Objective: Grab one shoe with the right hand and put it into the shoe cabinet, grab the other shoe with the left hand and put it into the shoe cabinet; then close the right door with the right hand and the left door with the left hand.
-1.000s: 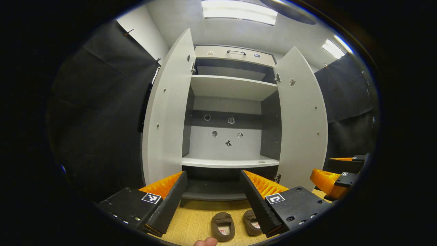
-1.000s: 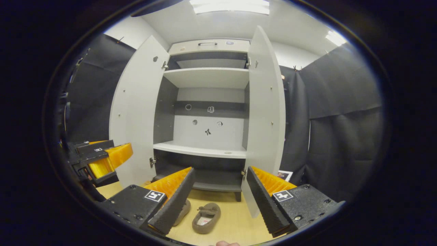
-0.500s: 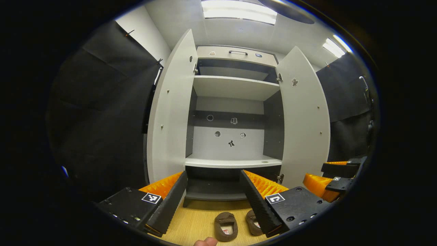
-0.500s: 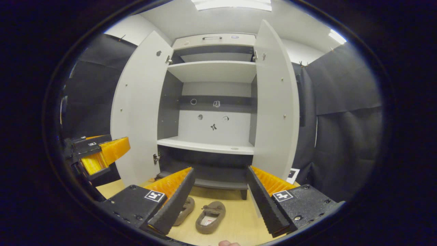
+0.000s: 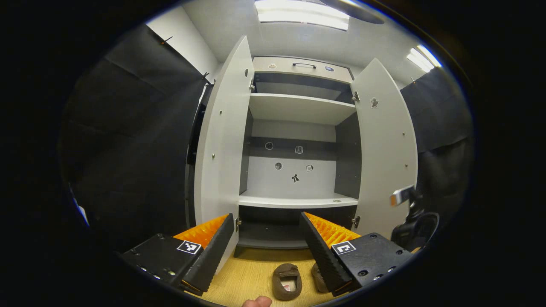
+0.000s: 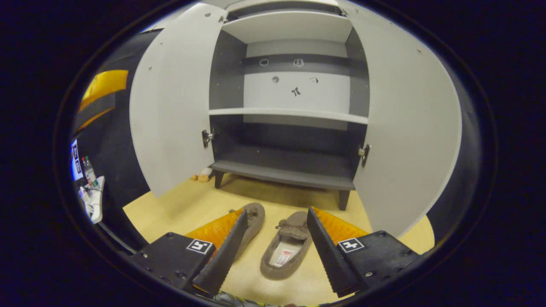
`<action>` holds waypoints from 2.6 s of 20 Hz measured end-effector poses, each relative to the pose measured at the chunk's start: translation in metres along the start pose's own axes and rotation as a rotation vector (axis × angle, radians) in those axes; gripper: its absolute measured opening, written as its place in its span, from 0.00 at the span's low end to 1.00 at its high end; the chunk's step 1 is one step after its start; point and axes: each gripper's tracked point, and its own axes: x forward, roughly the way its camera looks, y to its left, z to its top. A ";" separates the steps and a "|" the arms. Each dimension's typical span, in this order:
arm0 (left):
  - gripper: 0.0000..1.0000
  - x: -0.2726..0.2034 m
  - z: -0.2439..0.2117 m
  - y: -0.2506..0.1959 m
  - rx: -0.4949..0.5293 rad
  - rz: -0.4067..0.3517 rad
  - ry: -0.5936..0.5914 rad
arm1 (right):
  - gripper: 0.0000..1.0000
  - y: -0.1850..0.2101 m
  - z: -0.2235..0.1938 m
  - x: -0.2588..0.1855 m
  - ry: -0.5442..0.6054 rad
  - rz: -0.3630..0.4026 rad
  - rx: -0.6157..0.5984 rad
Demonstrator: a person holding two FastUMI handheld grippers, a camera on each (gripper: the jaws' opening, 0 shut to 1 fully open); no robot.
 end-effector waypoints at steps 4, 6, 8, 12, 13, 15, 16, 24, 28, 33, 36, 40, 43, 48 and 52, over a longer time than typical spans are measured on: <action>0.95 0.000 -0.005 -0.001 -0.006 -0.004 0.008 | 0.77 -0.003 -0.062 0.043 0.186 -0.015 -0.026; 0.95 0.000 -0.009 -0.002 0.000 -0.004 0.020 | 0.74 -0.005 -0.082 0.060 0.252 -0.033 -0.045; 0.95 -0.001 -0.011 0.003 0.004 0.008 0.025 | 0.68 -0.005 -0.092 0.072 0.288 -0.034 -0.047; 0.95 0.000 -0.017 0.012 -0.006 0.033 0.041 | 0.47 -0.010 -0.098 0.096 0.323 -0.089 -0.075; 0.95 -0.001 -0.018 0.016 -0.003 0.041 0.044 | 0.45 -0.012 -0.098 0.102 0.334 -0.103 -0.075; 0.95 -0.001 -0.021 0.022 0.013 0.058 0.046 | 0.41 -0.017 -0.099 0.114 0.335 -0.122 -0.078; 0.95 -0.001 -0.021 0.023 0.021 0.062 0.049 | 0.40 -0.020 -0.098 0.118 0.327 -0.128 -0.076; 0.95 -0.001 -0.028 0.023 0.016 0.052 0.068 | 0.06 -0.024 -0.072 0.109 0.124 -0.110 -0.089; 0.95 0.004 -0.029 0.021 0.023 0.035 0.063 | 0.06 -0.021 -0.003 0.063 -0.050 -0.081 -0.136; 0.95 0.013 -0.035 0.011 0.003 0.004 0.068 | 0.05 -0.018 0.135 0.013 -0.224 -0.057 -0.171; 0.95 0.013 -0.034 0.008 -0.005 -0.002 0.061 | 0.05 -0.026 0.217 0.022 -0.252 -0.061 -0.167; 0.95 0.013 -0.032 0.008 -0.006 0.004 0.055 | 0.05 -0.052 0.295 0.083 -0.161 -0.125 -0.174; 0.95 0.015 -0.030 0.012 -0.020 0.018 0.053 | 0.05 -0.077 0.327 0.128 -0.056 -0.181 -0.210; 0.95 0.013 -0.032 0.024 -0.019 0.057 0.060 | 0.05 -0.084 0.325 0.176 0.115 -0.218 -0.216; 0.95 0.011 -0.032 0.032 -0.027 0.082 0.063 | 0.05 -0.078 0.321 0.189 0.142 -0.235 -0.169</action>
